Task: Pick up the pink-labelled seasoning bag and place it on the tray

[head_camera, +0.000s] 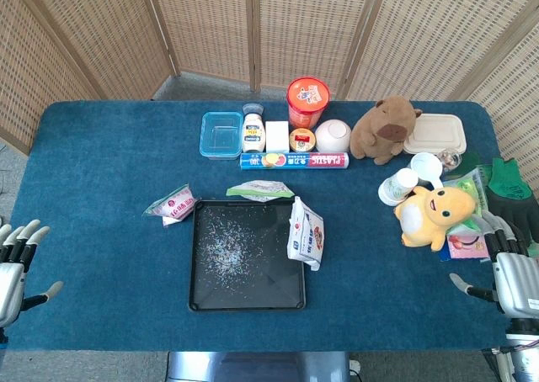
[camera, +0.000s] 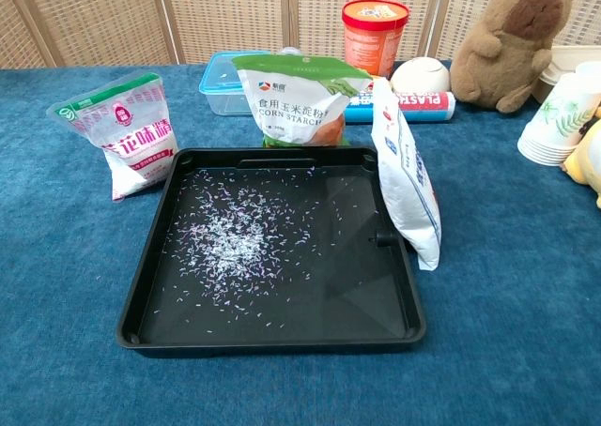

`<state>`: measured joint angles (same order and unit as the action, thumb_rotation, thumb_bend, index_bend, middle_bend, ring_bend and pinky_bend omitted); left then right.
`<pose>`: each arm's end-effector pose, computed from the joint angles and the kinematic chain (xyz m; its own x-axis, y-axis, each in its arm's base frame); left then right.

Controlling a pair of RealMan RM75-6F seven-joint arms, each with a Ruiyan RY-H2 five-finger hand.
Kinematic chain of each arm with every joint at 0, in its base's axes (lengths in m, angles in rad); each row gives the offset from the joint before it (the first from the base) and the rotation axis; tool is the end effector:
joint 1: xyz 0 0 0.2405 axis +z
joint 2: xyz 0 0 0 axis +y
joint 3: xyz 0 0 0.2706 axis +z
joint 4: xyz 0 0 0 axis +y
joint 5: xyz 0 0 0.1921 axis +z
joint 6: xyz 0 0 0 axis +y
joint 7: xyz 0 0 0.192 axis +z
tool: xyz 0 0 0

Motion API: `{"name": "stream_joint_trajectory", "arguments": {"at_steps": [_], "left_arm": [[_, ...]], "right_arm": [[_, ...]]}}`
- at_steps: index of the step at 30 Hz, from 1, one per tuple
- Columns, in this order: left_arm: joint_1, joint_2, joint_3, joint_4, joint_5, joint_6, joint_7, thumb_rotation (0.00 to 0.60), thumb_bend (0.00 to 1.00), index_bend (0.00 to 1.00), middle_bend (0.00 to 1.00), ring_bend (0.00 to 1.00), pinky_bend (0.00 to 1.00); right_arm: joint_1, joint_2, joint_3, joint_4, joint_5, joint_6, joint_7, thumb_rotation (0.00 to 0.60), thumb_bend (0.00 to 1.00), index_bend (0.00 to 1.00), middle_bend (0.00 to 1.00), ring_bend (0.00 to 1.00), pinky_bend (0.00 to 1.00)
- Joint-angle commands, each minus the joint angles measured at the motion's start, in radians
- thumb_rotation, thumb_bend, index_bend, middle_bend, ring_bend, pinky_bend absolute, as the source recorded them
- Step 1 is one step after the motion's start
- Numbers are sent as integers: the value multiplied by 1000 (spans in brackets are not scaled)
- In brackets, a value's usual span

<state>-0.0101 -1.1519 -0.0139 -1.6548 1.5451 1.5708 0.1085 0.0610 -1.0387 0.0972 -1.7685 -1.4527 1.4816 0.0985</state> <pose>-0.3119 0.1977 0.1732 0.4288 -0.0154 0.9033 0.9034 0.0168 -0.4286 -0.2999 -0.2281 0.2043 0.2233 0.0298 0.9743 -0.9743 0.0379 0.2221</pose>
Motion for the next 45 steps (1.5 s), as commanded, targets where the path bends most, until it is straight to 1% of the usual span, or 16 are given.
{"name": "stream_joint_trajectory", "arguments": {"at_steps": [1, 6, 10, 13, 16, 17, 20, 22, 23, 26, 29, 36, 39, 45], "left_arm": [[-2, 0, 1, 1, -1, -5, -4, 600, 0, 68, 84, 72, 21], [-14, 12, 4, -7, -15, -44, -37, 600, 0, 67, 77, 72, 21], [-30, 7, -12, 14, -20, -56, -101, 600, 0, 68, 77, 72, 21], [-54, -23, -28, 60, -23, -80, -224, 600, 0, 68, 77, 72, 21], [-90, -46, -34, 109, -17, -135, -416, 600, 0, 68, 77, 71, 21], [-97, -56, -38, 127, -18, -142, -439, 600, 0, 68, 77, 71, 21], [-123, -123, -60, 216, -29, -155, -495, 600, 0, 68, 77, 72, 21], [-138, -168, -74, 264, -37, -162, -558, 600, 0, 68, 77, 72, 21], [-162, -229, -92, 300, -62, -198, -647, 600, 0, 68, 77, 71, 21], [-196, -319, -113, 405, -71, -217, -731, 600, 0, 68, 77, 72, 21], [-229, -357, -127, 446, -84, -253, -754, 600, 0, 68, 77, 71, 21], [-290, -398, -146, 472, -128, -345, -706, 600, 0, 68, 77, 72, 21], [-306, -412, -153, 479, -141, -368, -703, 600, 0, 68, 77, 72, 21], [-349, -475, -173, 532, -165, -394, -655, 600, 0, 68, 77, 72, 21]], "right_arm": [[-1, 1, 0, -1, 0, 0, 0, 600, 0, 0, 0, 12, 0], [0, 4, -1, -3, 2, -4, 7, 600, 0, 0, 0, 12, 0], [2, 4, -2, -2, 5, -12, 6, 600, 0, 0, 0, 12, 0], [5, 3, -3, -1, 7, -19, 3, 600, 0, 0, 0, 12, 0], [9, 1, -4, -2, 11, -28, 0, 600, 0, 0, 0, 12, 0], [9, 1, -4, -3, 11, -29, -1, 600, 0, 0, 0, 12, 0], [9, 0, -5, -5, 10, -27, -6, 600, 0, 0, 0, 12, 0], [10, -1, -5, -5, 10, -29, -7, 600, 0, 0, 0, 12, 0], [12, 0, -5, -5, 11, -34, -2, 600, 0, 0, 0, 12, 0], [13, 1, -5, -4, 11, -36, 3, 600, 0, 0, 0, 12, 0], [12, 4, -5, -4, 11, -35, 11, 600, 0, 0, 0, 12, 0], [11, 10, -2, 0, 14, -33, 30, 600, 0, 0, 0, 12, 0], [11, 10, -2, 1, 14, -33, 32, 600, 0, 0, 0, 12, 0], [11, 11, 1, 3, 19, -34, 37, 600, 0, 0, 0, 12, 0]]}}
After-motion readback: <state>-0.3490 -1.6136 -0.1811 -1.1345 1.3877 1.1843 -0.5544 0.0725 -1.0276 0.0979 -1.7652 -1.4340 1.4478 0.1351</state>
